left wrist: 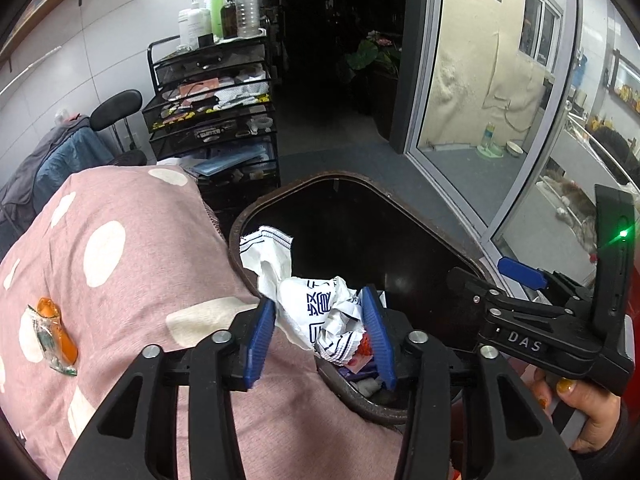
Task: Collect trash
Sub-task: 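Lower the white printed wrapper into the black bin and open the left tool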
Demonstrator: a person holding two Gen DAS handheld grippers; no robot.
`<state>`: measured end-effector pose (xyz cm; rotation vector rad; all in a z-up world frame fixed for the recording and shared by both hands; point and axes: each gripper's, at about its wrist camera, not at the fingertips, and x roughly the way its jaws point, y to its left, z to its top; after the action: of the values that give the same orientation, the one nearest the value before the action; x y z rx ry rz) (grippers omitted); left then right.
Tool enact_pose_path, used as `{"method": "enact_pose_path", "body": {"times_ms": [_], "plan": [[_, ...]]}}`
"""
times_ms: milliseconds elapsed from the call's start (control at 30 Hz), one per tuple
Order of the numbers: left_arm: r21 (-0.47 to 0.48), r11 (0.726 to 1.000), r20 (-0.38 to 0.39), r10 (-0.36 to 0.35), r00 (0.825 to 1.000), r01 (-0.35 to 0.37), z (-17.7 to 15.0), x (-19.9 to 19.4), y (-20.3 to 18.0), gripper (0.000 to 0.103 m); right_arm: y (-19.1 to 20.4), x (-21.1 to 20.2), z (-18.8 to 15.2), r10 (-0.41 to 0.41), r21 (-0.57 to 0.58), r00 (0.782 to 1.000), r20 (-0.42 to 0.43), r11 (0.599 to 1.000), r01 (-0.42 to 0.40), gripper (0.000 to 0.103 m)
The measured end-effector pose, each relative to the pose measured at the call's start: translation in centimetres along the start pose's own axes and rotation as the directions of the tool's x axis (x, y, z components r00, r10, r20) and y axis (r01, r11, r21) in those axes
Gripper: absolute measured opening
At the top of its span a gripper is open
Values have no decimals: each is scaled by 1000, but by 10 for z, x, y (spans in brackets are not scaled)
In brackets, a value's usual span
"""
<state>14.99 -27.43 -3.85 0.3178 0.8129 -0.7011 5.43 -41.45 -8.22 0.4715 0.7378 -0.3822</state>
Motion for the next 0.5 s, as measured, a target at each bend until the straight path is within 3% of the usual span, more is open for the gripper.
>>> {"method": "enact_pose_path", "body": {"times_ms": [133, 300, 500], "plan": [[5, 1000, -14, 8, 1000, -8, -1, 5, -1, 75, -1, 1, 0, -3, 3, 1000, -3, 1000, 3, 85], [16, 1000, -9, 8, 1000, -8, -3, 6, -2, 87, -2, 1, -1, -6, 6, 1000, -3, 1000, 6, 88], [27, 999, 39, 25, 999, -26, -3, -6, -4, 92, -3, 1, -1, -20, 12, 1000, 1, 1000, 20, 89]]}}
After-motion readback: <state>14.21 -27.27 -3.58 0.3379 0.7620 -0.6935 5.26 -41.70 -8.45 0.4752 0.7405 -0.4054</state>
